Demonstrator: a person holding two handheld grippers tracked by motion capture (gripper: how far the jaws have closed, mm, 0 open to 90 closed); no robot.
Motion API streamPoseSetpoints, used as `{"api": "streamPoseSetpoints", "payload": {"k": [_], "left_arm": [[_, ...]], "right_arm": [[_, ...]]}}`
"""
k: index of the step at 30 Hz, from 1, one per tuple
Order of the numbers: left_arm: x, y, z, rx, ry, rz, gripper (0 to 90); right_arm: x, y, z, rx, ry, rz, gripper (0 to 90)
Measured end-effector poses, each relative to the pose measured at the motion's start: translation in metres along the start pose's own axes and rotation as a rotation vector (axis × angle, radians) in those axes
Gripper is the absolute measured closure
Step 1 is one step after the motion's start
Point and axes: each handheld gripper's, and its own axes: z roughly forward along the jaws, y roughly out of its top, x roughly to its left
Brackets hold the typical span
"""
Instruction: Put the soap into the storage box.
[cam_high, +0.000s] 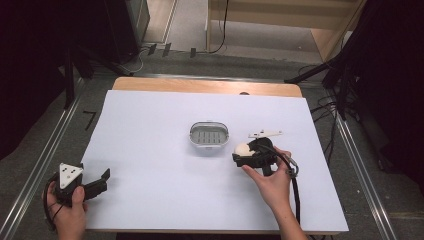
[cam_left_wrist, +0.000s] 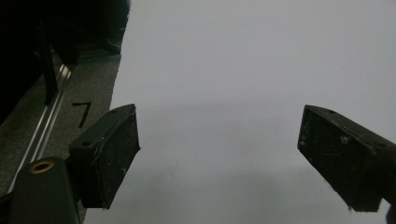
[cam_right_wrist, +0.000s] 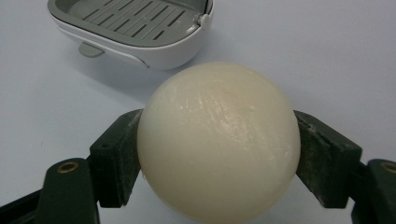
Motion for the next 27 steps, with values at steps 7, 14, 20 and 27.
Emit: {"api": "streamPoseSetpoints", "payload": {"k": [7, 14, 20, 27], "left_arm": [[0.0, 0.0, 0.0, -0.001, -0.003, -0.001, 13.5], [0.0, 0.0, 0.0, 0.0, -0.004, -0.001, 13.4], [0.0, 0.0, 0.0, -0.001, 0.002, 0.003, 13.5], [0.0, 0.0, 0.0, 0.0, -0.001, 0.002, 13.6]], "right_arm": [[0.004, 0.005, 0.003, 0.002, 0.003, -0.007, 24.6], [0.008, 0.01, 0.005, 0.0, 0.01, -0.014, 24.6], [0.01, 0.013, 0.006, 0.001, 0.014, -0.012, 24.6], [0.01, 0.021, 0.001, -0.01, 0.02, -0.009, 24.6]]}}
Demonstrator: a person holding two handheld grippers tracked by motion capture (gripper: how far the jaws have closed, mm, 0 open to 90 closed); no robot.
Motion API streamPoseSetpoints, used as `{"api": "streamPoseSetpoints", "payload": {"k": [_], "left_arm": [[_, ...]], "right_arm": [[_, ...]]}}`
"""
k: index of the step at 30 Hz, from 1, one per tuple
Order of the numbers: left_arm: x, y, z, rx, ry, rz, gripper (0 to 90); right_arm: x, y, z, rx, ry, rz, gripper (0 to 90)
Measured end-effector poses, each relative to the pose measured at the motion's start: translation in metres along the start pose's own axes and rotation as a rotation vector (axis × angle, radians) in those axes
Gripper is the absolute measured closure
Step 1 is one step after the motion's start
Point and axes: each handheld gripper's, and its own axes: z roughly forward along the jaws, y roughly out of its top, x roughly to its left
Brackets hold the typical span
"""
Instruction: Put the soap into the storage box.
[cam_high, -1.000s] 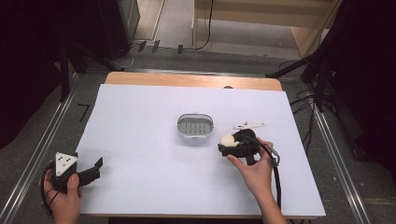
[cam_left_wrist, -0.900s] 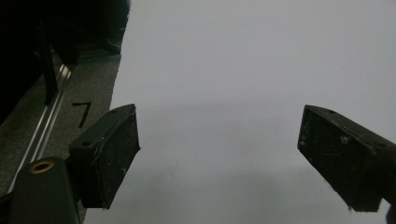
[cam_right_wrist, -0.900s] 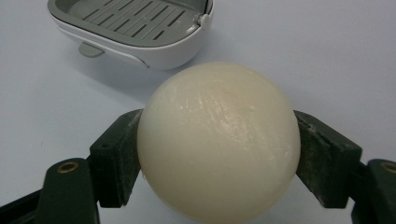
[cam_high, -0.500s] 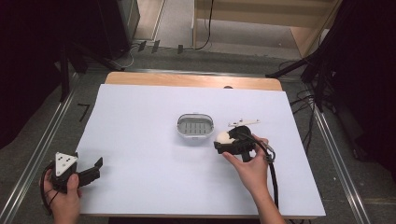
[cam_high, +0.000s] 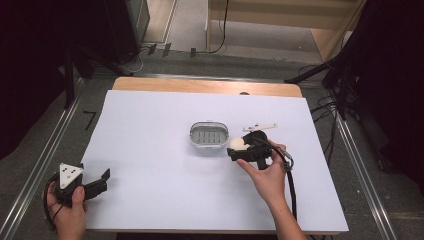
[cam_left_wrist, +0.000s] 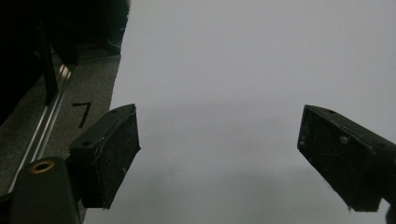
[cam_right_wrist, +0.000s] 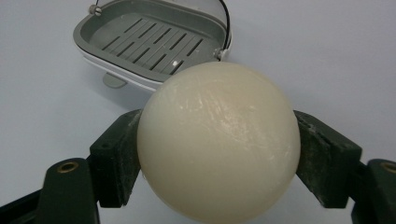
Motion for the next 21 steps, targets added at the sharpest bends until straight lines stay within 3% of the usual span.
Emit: {"api": "streamPoseSetpoints", "payload": {"k": [21], "left_arm": [[0.0, 0.0, 0.0, -0.001, -0.002, -0.002, 13.6]], "right_arm": [[0.008, 0.021, 0.005, -0.005, 0.006, -0.016, 24.6]]}}
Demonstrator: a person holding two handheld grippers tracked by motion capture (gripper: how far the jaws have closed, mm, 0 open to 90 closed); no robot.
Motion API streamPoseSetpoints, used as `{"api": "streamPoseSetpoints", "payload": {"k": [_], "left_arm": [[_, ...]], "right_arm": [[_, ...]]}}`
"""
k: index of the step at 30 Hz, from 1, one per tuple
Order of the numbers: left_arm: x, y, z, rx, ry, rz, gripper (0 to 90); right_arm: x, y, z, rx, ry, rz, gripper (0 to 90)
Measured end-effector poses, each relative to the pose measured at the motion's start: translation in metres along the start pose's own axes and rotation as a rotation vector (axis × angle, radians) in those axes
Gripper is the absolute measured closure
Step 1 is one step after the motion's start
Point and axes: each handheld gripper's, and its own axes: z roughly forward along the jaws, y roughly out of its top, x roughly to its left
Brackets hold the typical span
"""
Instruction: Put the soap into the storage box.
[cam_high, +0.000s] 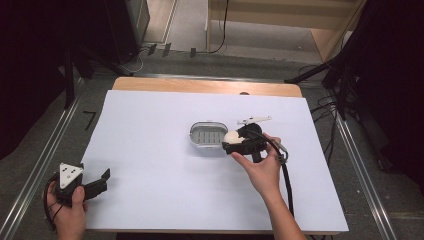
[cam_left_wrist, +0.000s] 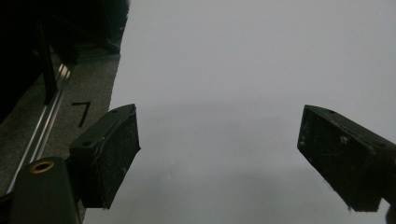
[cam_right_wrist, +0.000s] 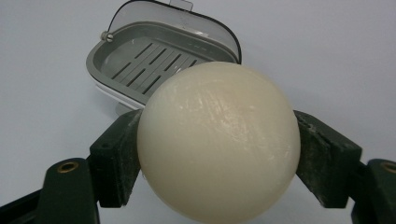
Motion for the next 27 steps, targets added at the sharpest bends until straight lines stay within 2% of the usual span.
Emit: {"api": "streamPoseSetpoints", "payload": {"k": [27], "left_arm": [[0.001, 0.0, 0.0, 0.007, -0.003, -0.004, 13.6]], "right_arm": [[0.018, 0.023, 0.014, 0.012, 0.01, -0.029, 24.6]]}}
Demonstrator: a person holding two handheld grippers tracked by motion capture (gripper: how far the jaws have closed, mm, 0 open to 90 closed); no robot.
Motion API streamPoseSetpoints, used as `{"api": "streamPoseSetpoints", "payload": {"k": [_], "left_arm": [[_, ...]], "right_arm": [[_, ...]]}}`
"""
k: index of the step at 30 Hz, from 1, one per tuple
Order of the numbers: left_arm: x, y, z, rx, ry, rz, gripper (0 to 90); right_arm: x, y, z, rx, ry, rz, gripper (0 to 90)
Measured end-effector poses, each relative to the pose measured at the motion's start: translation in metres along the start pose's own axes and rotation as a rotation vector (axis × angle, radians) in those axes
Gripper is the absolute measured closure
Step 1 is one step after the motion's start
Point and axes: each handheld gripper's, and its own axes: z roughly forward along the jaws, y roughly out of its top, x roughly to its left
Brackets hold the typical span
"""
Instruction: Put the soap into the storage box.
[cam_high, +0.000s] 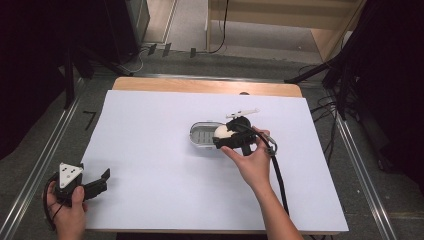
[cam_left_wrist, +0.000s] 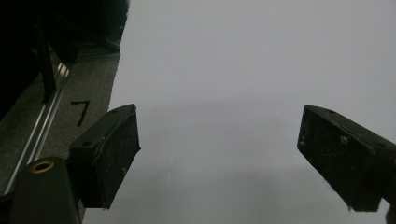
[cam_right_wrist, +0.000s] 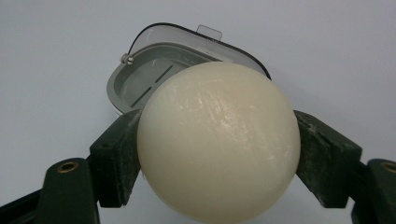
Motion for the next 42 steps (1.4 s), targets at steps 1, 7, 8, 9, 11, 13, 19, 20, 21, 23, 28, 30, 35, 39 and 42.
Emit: {"api": "streamPoseSetpoints", "payload": {"k": [1, 7, 8, 9, 11, 13, 19, 20, 21, 23, 28, 30, 35, 39, 42], "left_arm": [[0.0, 0.0, 0.0, 0.001, 0.001, 0.001, 13.6], [0.0, 0.0, 0.0, 0.001, 0.001, 0.0, 13.6], [0.0, 0.0, 0.0, 0.002, 0.001, 0.0, 13.6], [0.0, 0.0, 0.0, 0.002, 0.001, 0.0, 13.6], [0.0, 0.0, 0.0, 0.002, 0.0, 0.0, 13.6], [0.0, 0.0, 0.0, 0.001, 0.0, 0.0, 13.6], [0.0, 0.0, 0.0, 0.002, -0.002, -0.003, 13.6], [0.001, 0.0, 0.0, 0.002, -0.003, -0.002, 13.6], [0.001, 0.0, 0.0, 0.002, -0.003, -0.002, 13.6], [0.0, 0.0, 0.0, 0.001, -0.001, -0.003, 13.6], [0.001, 0.0, 0.0, 0.001, -0.003, -0.003, 13.6], [0.001, 0.0, 0.0, 0.001, -0.004, -0.004, 13.6], [0.001, 0.0, 0.0, 0.0, -0.004, -0.005, 13.6], [0.001, 0.0, 0.0, 0.002, -0.005, -0.003, 13.6], [0.001, 0.0, 0.0, 0.003, -0.003, -0.006, 13.6]], "right_arm": [[0.001, 0.001, 0.001, -0.001, 0.003, 0.001, 24.6], [0.005, 0.007, 0.005, 0.003, 0.004, -0.008, 24.6], [0.006, 0.008, 0.006, 0.003, 0.005, -0.009, 24.6], [0.007, 0.009, 0.007, 0.004, 0.007, -0.011, 24.6], [0.008, 0.01, 0.008, 0.006, 0.007, -0.009, 24.6], [0.01, 0.012, 0.01, 0.008, 0.005, -0.015, 24.6], [0.011, 0.017, 0.016, 0.014, 0.008, -0.017, 24.6], [0.012, 0.017, 0.017, 0.015, 0.008, -0.012, 24.6], [0.011, 0.018, 0.018, 0.016, 0.008, -0.015, 24.6], [0.011, 0.02, 0.02, 0.017, 0.008, -0.012, 24.6], [0.011, 0.023, 0.026, 0.034, 0.001, -0.01, 24.6], [0.011, 0.024, 0.027, 0.035, 0.001, -0.01, 24.6], [0.009, 0.025, 0.033, 0.041, -0.005, 0.007, 24.6], [0.009, 0.026, 0.037, 0.05, -0.004, 0.012, 24.6], [0.011, 0.027, 0.041, 0.057, -0.006, 0.01, 24.6]]}}
